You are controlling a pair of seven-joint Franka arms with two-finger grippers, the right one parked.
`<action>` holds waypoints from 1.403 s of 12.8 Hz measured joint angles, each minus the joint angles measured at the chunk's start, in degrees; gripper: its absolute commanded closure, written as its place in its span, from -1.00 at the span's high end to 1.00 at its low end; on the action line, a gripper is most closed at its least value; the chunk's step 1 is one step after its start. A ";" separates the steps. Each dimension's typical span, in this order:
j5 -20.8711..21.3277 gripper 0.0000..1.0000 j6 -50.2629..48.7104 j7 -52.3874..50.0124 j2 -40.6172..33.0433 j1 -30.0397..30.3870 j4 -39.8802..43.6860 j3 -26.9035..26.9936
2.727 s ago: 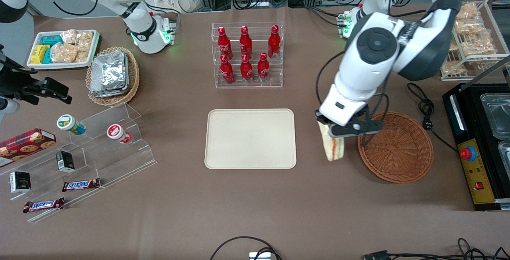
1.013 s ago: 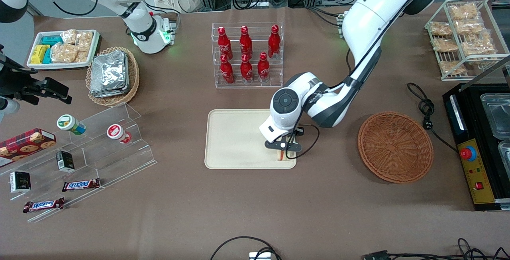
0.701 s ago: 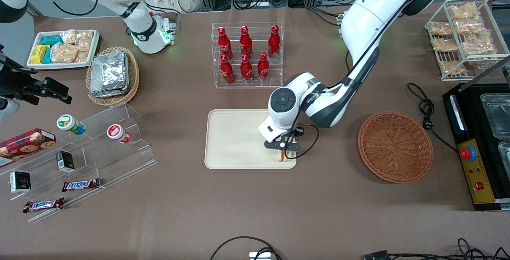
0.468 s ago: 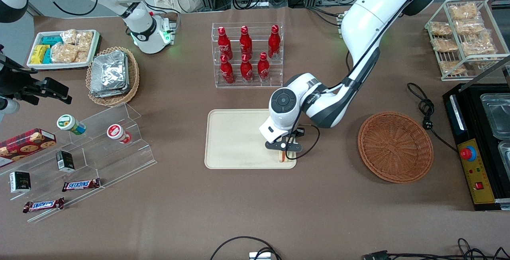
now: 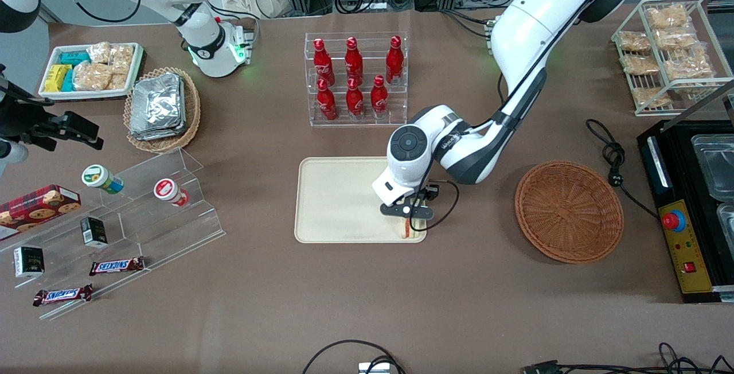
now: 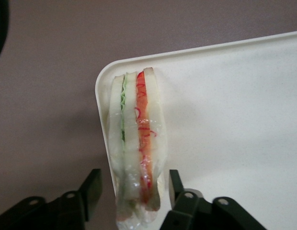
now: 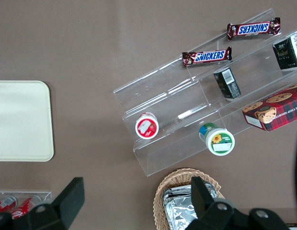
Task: Place sandwich from basket to tray
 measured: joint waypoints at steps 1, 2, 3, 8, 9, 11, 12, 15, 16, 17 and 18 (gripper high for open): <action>0.00 1.00 0.05 -0.04 0.00 0.00 0.00 0.01; 0.00 1.00 0.14 -0.14 -0.01 0.00 0.01 0.01; 0.00 1.00 0.24 -0.26 -0.04 0.00 0.08 0.01; -4.06 1.00 0.84 -0.45 -5.28 0.39 0.81 2.09; -6.90 1.00 0.69 -0.38 -7.96 0.71 0.55 3.62; -10.80 1.00 -0.58 1.44 -14.03 2.90 -0.77 6.20; -12.36 1.00 -2.41 4.93 -17.37 5.07 -1.61 6.75; -14.34 1.00 -12.98 18.93 -26.45 10.86 -2.81 9.28; -14.97 1.00 -16.14 22.37 -29.03 11.83 -3.00 10.98; -15.67 1.00 -18.49 24.58 -31.31 12.90 -3.31 12.36; -16.53 1.00 -20.38 26.02 -33.43 14.11 -3.74 13.40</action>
